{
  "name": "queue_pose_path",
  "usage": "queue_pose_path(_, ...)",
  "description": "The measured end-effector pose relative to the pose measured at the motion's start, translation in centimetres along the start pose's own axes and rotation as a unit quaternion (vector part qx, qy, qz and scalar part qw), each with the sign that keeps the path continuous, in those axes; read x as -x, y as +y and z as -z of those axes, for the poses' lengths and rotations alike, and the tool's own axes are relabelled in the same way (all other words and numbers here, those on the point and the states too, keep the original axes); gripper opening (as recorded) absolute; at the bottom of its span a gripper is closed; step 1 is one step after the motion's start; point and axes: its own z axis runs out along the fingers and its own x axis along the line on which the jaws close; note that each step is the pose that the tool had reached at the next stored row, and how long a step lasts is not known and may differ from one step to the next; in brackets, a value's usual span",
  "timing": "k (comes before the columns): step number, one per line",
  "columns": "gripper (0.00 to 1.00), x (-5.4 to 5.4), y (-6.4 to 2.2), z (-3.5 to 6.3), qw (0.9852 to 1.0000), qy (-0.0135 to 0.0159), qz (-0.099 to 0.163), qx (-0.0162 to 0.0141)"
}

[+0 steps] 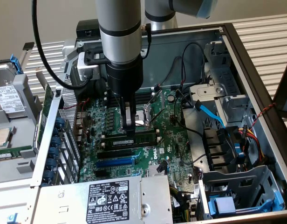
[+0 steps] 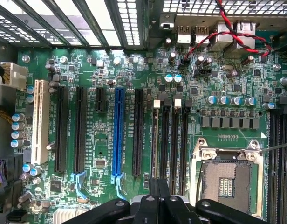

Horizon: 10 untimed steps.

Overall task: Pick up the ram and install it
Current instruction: 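Press down the ram until it locks into place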

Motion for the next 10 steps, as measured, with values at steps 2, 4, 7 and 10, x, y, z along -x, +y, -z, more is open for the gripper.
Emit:
queue_pose_path(2, 0.11, 0.0, -0.01, -0.06, 1.0, 0.0, 0.0, 0.0)
queue_pose_path(4, 0.11, 0.0, 0.0, -0.1, 1.0, 0.0001, 0.0, 0.0001)
queue_pose_path(7, 0.11, 0.0, -0.01, -0.14, 1.0, 0.0002, 0.0, 0.0)
queue_pose_path(10, 0.11, 0.0, -0.02, -0.16, 1.0, 0.0008, 0.0, 0.0)
